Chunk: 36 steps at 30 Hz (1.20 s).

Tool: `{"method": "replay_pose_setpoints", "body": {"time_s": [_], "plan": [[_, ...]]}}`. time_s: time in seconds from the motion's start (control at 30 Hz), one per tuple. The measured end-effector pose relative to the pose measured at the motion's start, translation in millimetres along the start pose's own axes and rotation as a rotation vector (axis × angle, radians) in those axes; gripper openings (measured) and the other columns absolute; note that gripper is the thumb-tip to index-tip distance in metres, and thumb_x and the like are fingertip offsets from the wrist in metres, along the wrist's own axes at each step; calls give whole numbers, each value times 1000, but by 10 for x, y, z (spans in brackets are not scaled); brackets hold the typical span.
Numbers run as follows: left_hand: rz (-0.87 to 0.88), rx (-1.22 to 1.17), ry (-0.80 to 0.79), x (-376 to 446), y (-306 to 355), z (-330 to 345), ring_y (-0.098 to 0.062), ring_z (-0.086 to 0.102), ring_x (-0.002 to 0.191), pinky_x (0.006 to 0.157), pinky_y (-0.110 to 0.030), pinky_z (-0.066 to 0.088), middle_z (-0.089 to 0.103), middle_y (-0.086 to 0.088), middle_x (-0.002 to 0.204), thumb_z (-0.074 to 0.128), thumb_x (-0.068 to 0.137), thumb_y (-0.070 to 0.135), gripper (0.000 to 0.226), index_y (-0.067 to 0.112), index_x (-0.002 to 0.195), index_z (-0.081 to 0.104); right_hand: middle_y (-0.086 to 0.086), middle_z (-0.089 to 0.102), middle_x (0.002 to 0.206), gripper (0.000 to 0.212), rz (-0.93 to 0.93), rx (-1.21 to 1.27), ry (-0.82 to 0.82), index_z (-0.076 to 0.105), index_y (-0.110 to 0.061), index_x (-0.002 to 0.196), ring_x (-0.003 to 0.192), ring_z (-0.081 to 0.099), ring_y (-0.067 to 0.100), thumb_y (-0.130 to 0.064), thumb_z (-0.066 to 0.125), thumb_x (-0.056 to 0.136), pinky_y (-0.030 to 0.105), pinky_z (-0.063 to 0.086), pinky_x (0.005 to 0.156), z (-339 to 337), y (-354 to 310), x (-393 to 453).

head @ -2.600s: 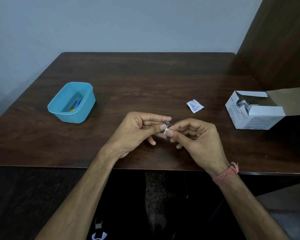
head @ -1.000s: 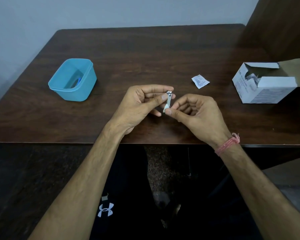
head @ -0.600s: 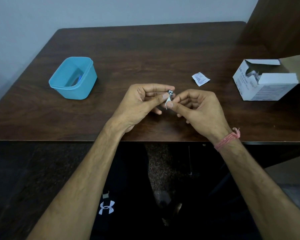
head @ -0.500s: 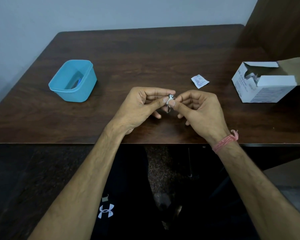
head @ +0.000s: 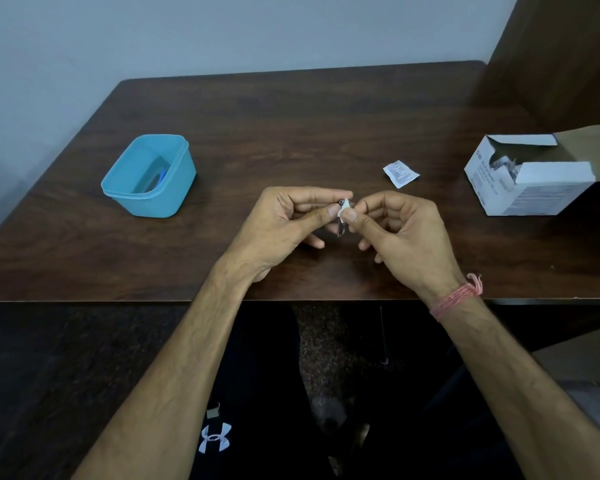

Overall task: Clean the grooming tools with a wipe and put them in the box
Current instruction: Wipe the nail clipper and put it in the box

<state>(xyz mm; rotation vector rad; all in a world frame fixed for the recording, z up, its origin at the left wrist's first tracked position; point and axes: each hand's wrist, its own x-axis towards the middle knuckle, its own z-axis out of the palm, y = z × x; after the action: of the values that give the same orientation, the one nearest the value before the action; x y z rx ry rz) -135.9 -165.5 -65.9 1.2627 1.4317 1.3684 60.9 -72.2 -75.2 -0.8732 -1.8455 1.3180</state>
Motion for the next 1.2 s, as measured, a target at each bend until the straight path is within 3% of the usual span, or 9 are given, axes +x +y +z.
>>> {"method": "replay_pose_setpoints", "body": {"time_s": [0.27, 0.57, 0.73, 0.87, 0.97, 1.13, 1.2], "plan": [[19, -85, 66, -36, 3, -24, -14, 79, 95, 69, -23, 62, 85, -8, 120, 70, 108, 10, 28, 8, 135, 76, 0, 78, 77, 19, -12, -53, -64, 80, -24, 86, 64, 73, 16, -39, 92, 90, 26, 51, 57, 20, 40, -14], [19, -4, 23, -15, -36, 4, -17, 81, 90, 69, -24, 63, 86, -6, 110, 74, 106, 9, 25, 11, 131, 80, -1, 80, 84, 19, -19, -1, 21, 78, -23, 89, 64, 73, 18, -39, 90, 92, 31, 53, 55, -9, 41, -12], [32, -55, 36, -24, -28, -17, -20, 81, 95, 71, -25, 64, 85, -8, 117, 72, 107, 9, 25, 11, 131, 79, 3, 79, 80, 20, -45, -39, -56, 81, -24, 86, 70, 71, 38, -39, 94, 87, 41, 57, 64, 11, 65, -22], [37, -10, 14, -19, -48, -15, -19, 79, 90, 71, -27, 65, 86, -9, 112, 74, 106, 8, 26, 7, 131, 80, 3, 80, 82, 21, -23, -5, -10, 79, -22, 86, 63, 73, 20, -39, 91, 90, 26, 52, 56, -4, 29, -14], [38, -1, 5, -18, -49, -10, -19, 80, 88, 71, -29, 65, 86, -10, 108, 74, 105, 7, 26, 6, 131, 80, 2, 80, 83, 20, -26, 11, 3, 77, -24, 87, 63, 73, 17, -39, 89, 91, 24, 51, 53, -24, 29, -18], [34, -42, 23, -21, -46, -25, -21, 80, 93, 71, -25, 63, 85, -9, 116, 73, 106, 9, 26, 9, 131, 79, 6, 79, 81, 19, -48, -17, -99, 81, -22, 86, 72, 69, 43, -36, 94, 88, 49, 60, 67, 2, 51, -38], [34, -26, 13, -21, -42, -18, -20, 81, 93, 71, -25, 63, 86, -7, 115, 73, 106, 10, 25, 11, 130, 80, 5, 80, 81, 20, -47, -17, -92, 81, -21, 86, 71, 70, 40, -37, 93, 88, 47, 60, 66, 6, 52, -34]]}}
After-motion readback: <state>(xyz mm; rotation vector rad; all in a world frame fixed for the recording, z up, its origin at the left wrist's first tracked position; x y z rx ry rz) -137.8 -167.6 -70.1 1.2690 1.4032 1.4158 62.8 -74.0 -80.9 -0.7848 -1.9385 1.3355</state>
